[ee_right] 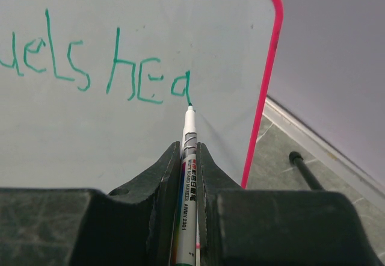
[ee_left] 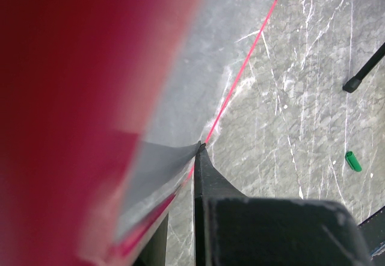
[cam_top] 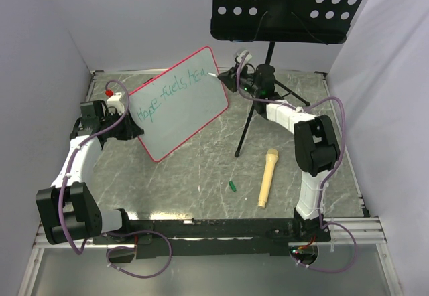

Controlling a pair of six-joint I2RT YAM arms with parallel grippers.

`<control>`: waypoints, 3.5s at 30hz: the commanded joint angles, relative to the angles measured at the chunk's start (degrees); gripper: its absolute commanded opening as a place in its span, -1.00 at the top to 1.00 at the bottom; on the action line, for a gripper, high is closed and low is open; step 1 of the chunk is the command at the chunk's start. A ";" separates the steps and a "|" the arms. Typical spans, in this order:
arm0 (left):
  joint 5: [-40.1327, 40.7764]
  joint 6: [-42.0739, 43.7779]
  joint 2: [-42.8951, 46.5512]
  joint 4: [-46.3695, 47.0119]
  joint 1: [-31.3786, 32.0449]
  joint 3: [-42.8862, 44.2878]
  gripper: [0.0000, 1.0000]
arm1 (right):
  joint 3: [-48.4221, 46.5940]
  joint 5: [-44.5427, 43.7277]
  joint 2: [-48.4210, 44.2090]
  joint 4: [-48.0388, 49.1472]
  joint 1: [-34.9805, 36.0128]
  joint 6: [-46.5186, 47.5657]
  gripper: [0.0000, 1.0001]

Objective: Write a sentence on the whiteboard

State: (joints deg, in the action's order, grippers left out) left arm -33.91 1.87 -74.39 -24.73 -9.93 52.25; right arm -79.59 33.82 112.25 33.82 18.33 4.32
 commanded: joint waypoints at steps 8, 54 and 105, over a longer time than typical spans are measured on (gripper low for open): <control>23.54 12.55 -3.83 -9.55 0.62 -4.08 0.98 | -7.76 -1.48 0.78 2.04 -0.05 -0.45 1.00; 23.63 12.37 -4.01 -9.28 0.71 -4.26 0.98 | -10.41 -1.74 5.17 -4.38 1.54 3.77 1.00; 23.89 12.37 -4.19 -9.19 0.88 -4.17 0.98 | -11.55 -2.09 5.09 -5.26 1.54 3.33 1.00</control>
State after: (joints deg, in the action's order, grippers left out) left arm -33.39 0.60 -74.85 -24.64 -9.91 52.36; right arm -87.79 32.14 116.25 27.75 19.53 7.77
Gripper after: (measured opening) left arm 0.193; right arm 0.193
